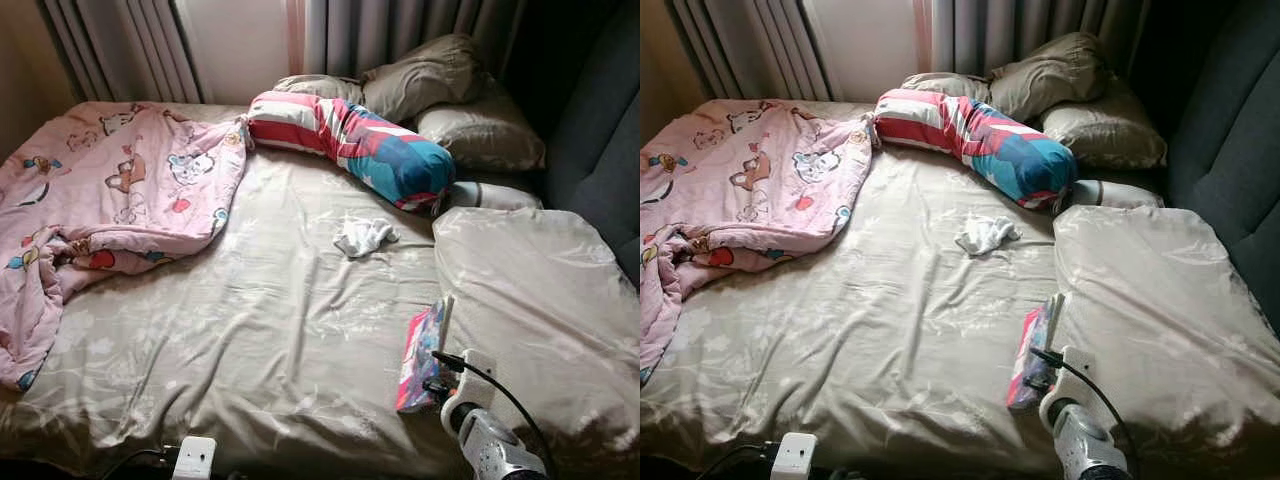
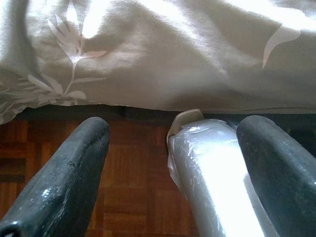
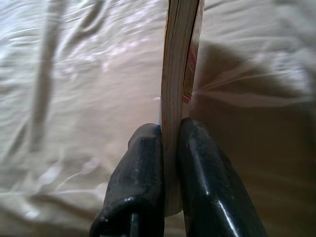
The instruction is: Clean up the room
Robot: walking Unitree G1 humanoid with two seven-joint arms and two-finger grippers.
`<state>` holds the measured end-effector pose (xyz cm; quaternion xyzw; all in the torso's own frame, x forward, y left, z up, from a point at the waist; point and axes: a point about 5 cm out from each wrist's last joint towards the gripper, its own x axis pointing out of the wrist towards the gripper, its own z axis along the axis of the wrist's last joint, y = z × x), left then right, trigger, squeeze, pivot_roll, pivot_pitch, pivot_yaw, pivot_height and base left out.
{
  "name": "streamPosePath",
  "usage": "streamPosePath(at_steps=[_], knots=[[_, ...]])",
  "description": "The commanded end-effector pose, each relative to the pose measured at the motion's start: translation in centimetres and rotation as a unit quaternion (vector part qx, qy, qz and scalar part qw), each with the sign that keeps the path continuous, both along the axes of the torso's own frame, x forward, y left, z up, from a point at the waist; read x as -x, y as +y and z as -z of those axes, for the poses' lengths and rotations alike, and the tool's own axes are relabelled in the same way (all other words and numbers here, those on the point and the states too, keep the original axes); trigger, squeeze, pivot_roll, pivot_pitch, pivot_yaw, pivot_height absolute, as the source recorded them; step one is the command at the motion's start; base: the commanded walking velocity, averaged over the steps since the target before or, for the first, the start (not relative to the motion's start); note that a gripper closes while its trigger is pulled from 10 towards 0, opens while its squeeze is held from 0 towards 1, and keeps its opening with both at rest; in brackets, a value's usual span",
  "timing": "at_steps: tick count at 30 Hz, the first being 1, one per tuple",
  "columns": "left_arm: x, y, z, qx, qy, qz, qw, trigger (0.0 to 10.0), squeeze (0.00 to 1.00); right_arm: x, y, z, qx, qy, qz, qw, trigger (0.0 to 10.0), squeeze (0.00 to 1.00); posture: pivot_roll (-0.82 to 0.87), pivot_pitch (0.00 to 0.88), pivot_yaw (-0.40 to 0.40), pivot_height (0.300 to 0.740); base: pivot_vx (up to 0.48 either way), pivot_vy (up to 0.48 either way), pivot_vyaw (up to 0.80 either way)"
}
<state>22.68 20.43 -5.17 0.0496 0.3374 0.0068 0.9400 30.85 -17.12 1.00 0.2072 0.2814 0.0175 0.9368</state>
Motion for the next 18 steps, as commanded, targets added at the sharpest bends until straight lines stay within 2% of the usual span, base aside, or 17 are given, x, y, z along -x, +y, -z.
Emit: streamPosePath(at_steps=[1,12,18], knots=[[0.82,0.35,0.56,-0.003,0.022,-0.001,1.000,10.0,0.00,-0.49,0.18,-0.69,-0.011,-0.019,-0.012,1.000,10.0,0.00,-0.01,0.174,0.018,0.648,0.000,0.000,0.00],[0.82,0.27,0.58,-0.002,0.024,-0.001,1.000,10.0,0.00,-0.48,0.04,-0.68,-0.013,-0.010,-0.042,0.999,10.0,0.00,-0.03,0.183,0.020,0.648,0.000,0.000,0.00],[0.78,0.42,0.54,-0.004,0.024,0.001,1.000,10.0,0.00,-0.11,0.74,-0.27,-0.026,-0.006,-0.064,0.998,10.0,0.00,-0.02,0.184,0.034,0.648,0.000,0.000,0.00]])
